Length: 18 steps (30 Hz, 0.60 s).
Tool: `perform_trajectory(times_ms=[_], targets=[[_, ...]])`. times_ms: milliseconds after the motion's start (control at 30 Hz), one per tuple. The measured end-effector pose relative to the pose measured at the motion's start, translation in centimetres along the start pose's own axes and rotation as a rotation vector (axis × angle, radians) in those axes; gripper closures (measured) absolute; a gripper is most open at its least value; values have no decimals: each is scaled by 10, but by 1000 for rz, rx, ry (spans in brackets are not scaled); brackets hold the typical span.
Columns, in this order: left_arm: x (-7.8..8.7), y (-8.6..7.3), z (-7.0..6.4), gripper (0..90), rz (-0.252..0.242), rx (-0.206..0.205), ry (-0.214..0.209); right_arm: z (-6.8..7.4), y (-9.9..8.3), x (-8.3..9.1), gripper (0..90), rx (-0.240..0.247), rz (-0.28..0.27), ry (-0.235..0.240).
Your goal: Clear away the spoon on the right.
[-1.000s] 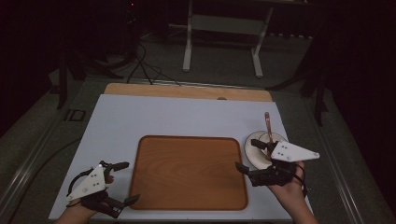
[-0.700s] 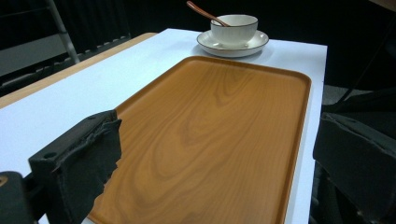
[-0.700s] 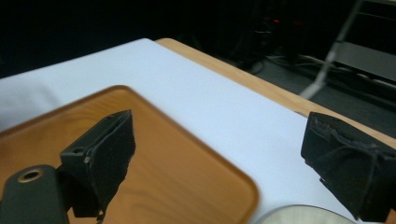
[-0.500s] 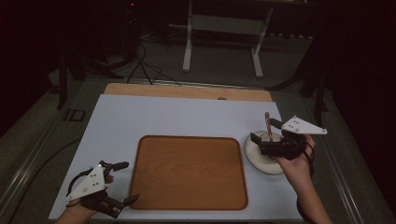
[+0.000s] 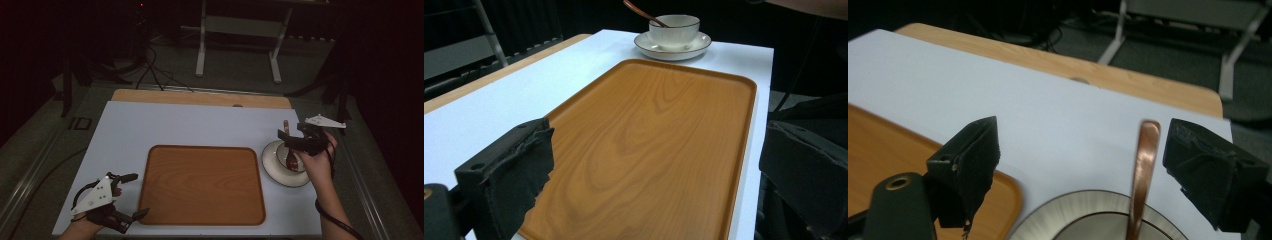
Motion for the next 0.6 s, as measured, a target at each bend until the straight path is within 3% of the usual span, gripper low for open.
perform_trajectory(times_ms=[267,600], targets=[[-1,0,0,21,2,2,-1,-26,-7,-26,249,-95,85,-19],[-1,-1,0,21,4,2,0,-33,-10,-47,396,-153,162,-48]])
Point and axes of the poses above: each handheld gripper's, and its own axes: x roughly backward along the jaws, y roughly out of its top, z roughly to its left, the point moved 1 cm from there along -x, roughly forward along the jaws, and after that the axes turned 14 degrees about z, right-handed, at the moved point
